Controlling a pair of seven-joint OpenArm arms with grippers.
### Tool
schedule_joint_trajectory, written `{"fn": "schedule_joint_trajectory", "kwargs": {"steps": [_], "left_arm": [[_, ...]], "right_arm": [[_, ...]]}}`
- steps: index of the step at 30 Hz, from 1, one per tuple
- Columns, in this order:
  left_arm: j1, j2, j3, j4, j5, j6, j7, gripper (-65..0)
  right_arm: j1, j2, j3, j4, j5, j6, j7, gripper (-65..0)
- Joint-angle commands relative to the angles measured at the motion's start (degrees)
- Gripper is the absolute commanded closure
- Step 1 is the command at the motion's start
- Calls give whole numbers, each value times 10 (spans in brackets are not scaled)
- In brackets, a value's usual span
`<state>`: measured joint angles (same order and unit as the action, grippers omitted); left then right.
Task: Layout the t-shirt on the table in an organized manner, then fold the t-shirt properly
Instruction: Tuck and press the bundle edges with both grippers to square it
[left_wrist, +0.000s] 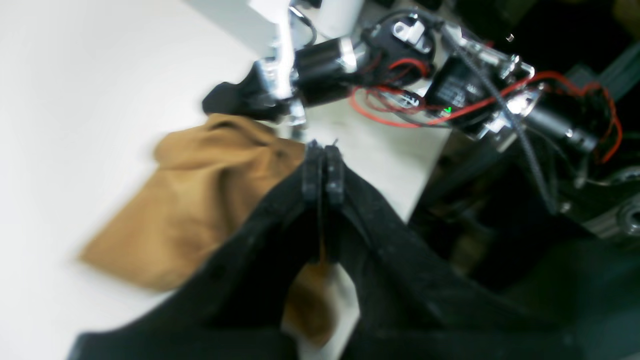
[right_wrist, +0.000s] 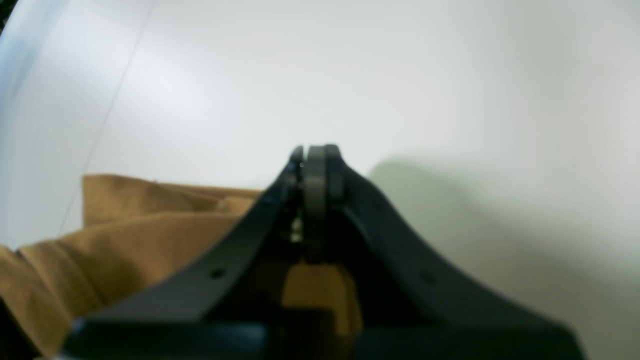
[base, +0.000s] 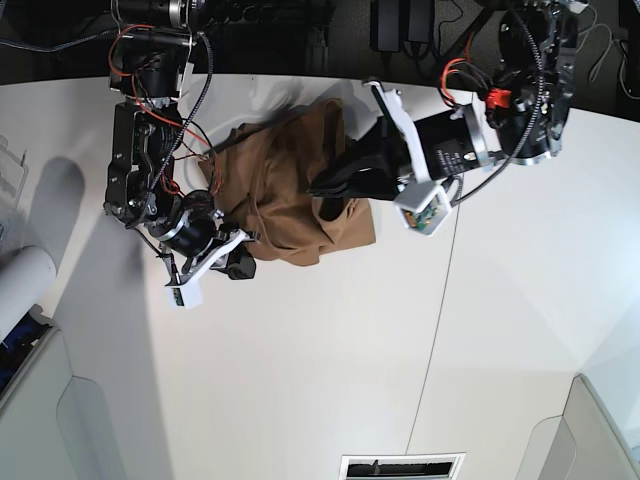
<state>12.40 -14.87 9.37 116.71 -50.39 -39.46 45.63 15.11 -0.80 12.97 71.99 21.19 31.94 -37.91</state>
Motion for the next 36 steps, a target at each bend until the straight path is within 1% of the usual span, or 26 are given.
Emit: {"fn": "schedule_joint_trajectory", "kwargs": {"steps": [1, 3, 5, 8, 11, 13, 17, 19, 22, 25, 27, 31, 32, 36], "left_arm": [[-13, 10, 13, -10, -12, -5, -14, 0], [-31, 34, 34, -53, -9, -5, -15, 0], [-49, 57, 38, -95, 5, -5, -19, 0], [-75, 74, 37, -153, 41, -5, -35, 0], [-94, 73, 31, -193, 72, -5, -42, 0], [-95, 72, 7, -202, 78, -5, -43, 0], [-85, 69, -70, -202, 54, -5, -42, 0], [-82, 55, -93, -202, 38, -5, -38, 0], [-77, 28, -98, -202, 35, -5, -34, 0], [-73, 13, -98, -202, 35, -5, -33, 0], [-73, 13, -98, -201, 34, -5, -25, 0], [-72, 10, -98, -189, -26, -5, -1, 0], [-70, 8, -98, -178, -33, -5, 2, 0], [-38, 4, -98, -118, -34, -5, 10, 0]], "right_arm": [[13, 2, -1, 8, 8, 4, 3, 0], [12, 2, -1, 8, 8, 4, 2, 0], [12, 2, -1, 8, 9, 4, 2, 0], [14, 2, -1, 8, 9, 4, 2, 0], [14, 2, -1, 8, 8, 4, 2, 0], [14, 5, -1, 8, 6, 4, 2, 0], [14, 11, -1, 8, 7, 4, 2, 0], [14, 11, -1, 8, 7, 4, 2, 0], [14, 11, -1, 9, 20, 4, 2, 0], [14, 12, -1, 16, 26, 4, 2, 0], [14, 19, -1, 24, 35, 4, 2, 0], [14, 40, -1, 58, 64, 4, 1, 0], [14, 44, -1, 70, 65, 4, -3, 0], [14, 54, -1, 95, 64, 4, -13, 0]]}}
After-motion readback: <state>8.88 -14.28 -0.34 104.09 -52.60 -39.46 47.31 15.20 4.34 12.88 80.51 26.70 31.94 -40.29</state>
